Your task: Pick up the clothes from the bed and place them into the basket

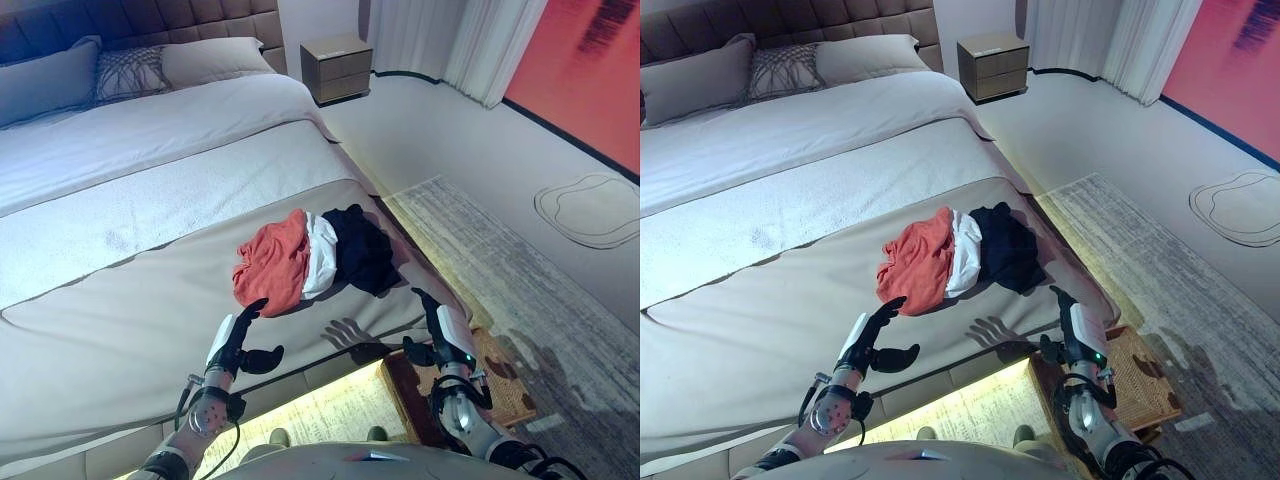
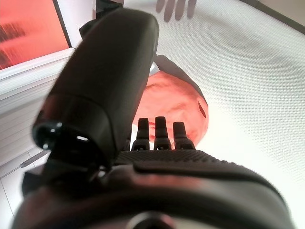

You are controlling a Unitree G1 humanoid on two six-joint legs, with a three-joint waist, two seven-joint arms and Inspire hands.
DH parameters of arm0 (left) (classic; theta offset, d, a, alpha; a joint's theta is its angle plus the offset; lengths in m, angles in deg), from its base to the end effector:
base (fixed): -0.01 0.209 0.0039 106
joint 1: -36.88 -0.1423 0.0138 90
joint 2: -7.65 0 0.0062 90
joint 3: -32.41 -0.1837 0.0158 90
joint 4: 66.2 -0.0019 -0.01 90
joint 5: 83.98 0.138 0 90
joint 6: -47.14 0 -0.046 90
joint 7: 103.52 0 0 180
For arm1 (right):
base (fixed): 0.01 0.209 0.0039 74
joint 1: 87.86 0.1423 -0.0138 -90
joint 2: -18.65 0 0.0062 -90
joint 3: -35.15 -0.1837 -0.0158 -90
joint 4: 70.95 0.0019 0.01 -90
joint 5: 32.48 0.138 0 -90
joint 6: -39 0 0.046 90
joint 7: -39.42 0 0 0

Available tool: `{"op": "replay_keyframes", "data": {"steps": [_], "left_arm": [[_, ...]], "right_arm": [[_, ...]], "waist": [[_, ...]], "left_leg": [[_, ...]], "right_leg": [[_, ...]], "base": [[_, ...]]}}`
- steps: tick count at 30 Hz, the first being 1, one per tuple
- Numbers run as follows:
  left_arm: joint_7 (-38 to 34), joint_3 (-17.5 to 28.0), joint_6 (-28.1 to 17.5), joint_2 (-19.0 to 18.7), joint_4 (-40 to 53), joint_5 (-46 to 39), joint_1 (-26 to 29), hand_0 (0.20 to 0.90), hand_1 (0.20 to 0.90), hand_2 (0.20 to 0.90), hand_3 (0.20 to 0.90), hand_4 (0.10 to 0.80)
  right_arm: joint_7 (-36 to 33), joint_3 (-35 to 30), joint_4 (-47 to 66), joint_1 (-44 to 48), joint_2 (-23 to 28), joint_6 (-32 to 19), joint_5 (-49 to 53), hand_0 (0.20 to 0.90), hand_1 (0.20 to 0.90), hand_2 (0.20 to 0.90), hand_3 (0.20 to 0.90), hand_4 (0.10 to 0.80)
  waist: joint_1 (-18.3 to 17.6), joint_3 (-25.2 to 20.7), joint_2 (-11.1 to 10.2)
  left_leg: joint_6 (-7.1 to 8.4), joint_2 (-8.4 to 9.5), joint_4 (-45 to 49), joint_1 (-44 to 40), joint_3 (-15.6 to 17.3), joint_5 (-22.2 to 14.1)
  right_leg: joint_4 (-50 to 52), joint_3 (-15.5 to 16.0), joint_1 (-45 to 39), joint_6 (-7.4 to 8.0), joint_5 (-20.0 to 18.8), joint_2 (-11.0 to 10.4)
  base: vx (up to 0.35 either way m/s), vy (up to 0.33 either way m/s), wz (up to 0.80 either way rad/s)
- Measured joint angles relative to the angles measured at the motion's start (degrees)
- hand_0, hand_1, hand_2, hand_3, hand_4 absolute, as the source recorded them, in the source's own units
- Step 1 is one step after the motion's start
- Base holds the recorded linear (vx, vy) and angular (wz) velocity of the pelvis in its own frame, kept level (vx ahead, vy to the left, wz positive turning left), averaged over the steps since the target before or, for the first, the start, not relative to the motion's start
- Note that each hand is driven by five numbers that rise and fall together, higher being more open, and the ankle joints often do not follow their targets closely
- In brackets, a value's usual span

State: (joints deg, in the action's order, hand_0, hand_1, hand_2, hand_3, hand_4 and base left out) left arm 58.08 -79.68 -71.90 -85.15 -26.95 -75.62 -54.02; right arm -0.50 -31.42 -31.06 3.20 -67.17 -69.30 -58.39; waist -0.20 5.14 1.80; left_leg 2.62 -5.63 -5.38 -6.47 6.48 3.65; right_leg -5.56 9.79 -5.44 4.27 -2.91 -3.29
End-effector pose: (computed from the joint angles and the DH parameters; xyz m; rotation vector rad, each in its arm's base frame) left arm 0.1260 0.1979 -0.0793 0.5601 0.3572 -0.1054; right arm 0.1319 -0.2025 -0.0820 -0.9568 0.2442 -0.0710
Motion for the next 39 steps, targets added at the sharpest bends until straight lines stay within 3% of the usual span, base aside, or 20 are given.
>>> {"op": "replay_keyframes", "data": {"steps": [15, 20, 23, 29, 34, 37, 39], "left_arm": [[0.6, 0.6, -0.1, 0.1, 0.6, -6.1, -0.6, 0.9, 0.9, 0.9, 0.9, 0.8], [-5.6, 0.6, 2.0, -0.1, 3.2, -0.1, -0.8, 0.9, 0.9, 0.9, 0.9, 0.8], [-10.9, 0.5, 4.2, -0.9, 6.3, 4.8, -0.8, 0.9, 0.9, 0.9, 0.9, 0.8], [-16.1, 0.9, 8.6, -2.6, 6.9, 6.4, 1.3, 0.9, 0.9, 0.9, 0.9, 0.8], [-14.8, 1.6, 8.9, -2.6, 6.7, -0.6, 7.3, 0.9, 0.9, 0.9, 0.9, 0.8], [-13.1, 1.9, 8.5, -3.2, 8.6, -5.7, 9.3, 0.9, 0.9, 0.9, 0.9, 0.8], [-11.7, 1.9, 8.3, -5.6, 12.3, -8.5, 9.4, 0.9, 0.9, 0.9, 0.9, 0.8]], "right_arm": [[0.3, 0.1, 3.3, 0.0, 0.1, -0.2, 0.6, 0.9, 0.9, 0.9, 0.9, 0.8], [1.5, 3.0, 8.0, 0.4, 3.6, 1.7, -0.4, 0.9, 0.9, 0.9, 0.9, 0.8], [1.4, 5.7, 10.8, 2.4, 6.5, 5.6, -2.8, 0.9, 0.9, 0.9, 0.9, 0.8], [5.1, 9.1, 11.0, 14.0, 10.4, 13.1, -3.7, 0.9, 0.9, 0.9, 0.9, 0.8], [11.3, 13.6, 10.4, 33.6, 15.3, 18.9, 0.2, 0.9, 0.9, 0.9, 0.9, 0.8], [11.7, 15.0, 10.4, 43.0, 17.4, 21.4, 1.2, 0.9, 0.9, 0.9, 0.9, 0.8], [11.8, 15.2, 11.2, 49.1, 18.4, 23.9, 1.8, 0.9, 0.9, 0.9, 0.9, 0.8]], "waist": [[0.3, 0.0, 0.0], [1.1, 0.4, 0.0], [2.2, 0.8, -0.1], [4.1, 2.1, 0.0], [6.7, 8.5, -0.3], [8.7, 14.3, -0.2], [10.1, 18.6, -1.3]], "left_leg": [[0.0, 0.01, 0.0, 0.1, -0.6, 0.0], [-0.02, 0.02, 0.0, 0.1, -1.3, 0.0], [0.03, 0.02, 0.0, 0.2, -1.9, 0.2], [0.08, 0.82, 0.4, 2.6, -4.3, 1.3], [0.38, 1.15, 7.8, 12.2, -7.2, 1.7], [0.75, 1.95, 13.0, 16.6, -8.9, 1.1], [0.77, 3.41, 18.8, 21.5, -10.2, -1.3]], "right_leg": [[0.0, 0.5, -0.3, -0.01, 0.0, 0.0], [0.0, 1.3, -0.7, 0.01, 0.0, 0.0], [0.0, 2.0, -0.9, 0.01, 0.0, 0.0], [0.4, 4.3, -0.1, 0.23, 0.2, -0.2], [5.1, 5.7, 7.3, -0.73, 0.1, -0.7], [14.1, 6.7, 12.3, -2.05, 4.3, -2.2], [26.0, 6.9, 19.3, -2.88, 9.3, -5.2]], "base": [[0.0, -0.001, 0.01], [0.025, -0.002, 0.07], [0.002, 0.019, 0.1], [-0.039, 0.039, 0.19], [-0.183, 0.029, 0.23], [-0.108, 0.031, 0.31], [-0.07, 0.053, 0.32]]}}
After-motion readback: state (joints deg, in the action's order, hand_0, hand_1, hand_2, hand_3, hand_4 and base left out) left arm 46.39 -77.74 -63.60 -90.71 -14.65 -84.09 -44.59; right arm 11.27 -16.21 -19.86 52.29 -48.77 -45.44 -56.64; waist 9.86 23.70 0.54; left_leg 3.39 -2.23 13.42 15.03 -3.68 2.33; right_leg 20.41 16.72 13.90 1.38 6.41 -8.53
